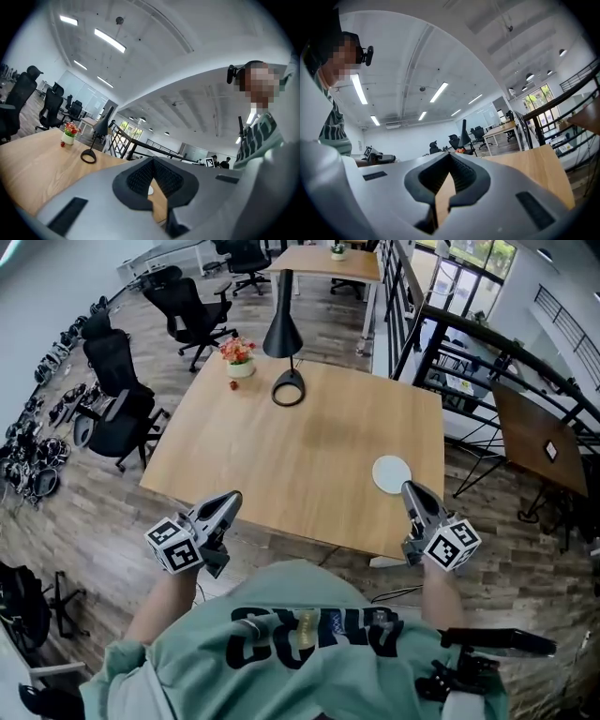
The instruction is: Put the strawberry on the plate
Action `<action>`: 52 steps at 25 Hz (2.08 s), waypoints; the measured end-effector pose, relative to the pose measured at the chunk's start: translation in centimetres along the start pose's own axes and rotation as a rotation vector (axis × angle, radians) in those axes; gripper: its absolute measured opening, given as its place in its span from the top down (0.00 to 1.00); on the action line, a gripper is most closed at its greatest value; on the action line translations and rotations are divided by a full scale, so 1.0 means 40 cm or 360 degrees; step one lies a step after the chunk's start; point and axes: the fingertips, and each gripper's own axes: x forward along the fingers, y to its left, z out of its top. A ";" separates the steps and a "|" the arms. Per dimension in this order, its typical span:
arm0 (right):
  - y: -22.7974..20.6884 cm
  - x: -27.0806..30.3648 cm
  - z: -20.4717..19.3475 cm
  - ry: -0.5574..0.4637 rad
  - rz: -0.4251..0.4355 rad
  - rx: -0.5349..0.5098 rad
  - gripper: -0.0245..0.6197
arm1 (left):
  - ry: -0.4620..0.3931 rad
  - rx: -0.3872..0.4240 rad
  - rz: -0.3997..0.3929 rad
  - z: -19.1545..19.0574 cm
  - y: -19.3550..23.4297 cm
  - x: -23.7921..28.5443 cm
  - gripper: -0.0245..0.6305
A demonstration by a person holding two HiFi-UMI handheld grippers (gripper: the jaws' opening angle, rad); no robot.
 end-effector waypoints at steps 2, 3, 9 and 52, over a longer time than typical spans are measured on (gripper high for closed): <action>-0.033 0.004 -0.001 -0.0009 0.0014 0.0019 0.95 | 0.0006 0.0004 0.0032 0.000 0.002 0.014 0.96; -0.044 0.006 -0.001 -0.0011 0.0018 0.0030 0.95 | 0.0005 0.0002 0.0042 0.001 0.004 0.020 0.96; -0.078 0.053 0.006 0.0005 0.0036 0.0030 0.95 | -0.0005 -0.0024 0.0059 0.017 0.038 0.057 0.96; 0.125 0.787 0.024 0.0101 0.0021 -0.0134 0.95 | -0.0064 -0.0055 0.0013 0.311 0.739 -0.057 0.96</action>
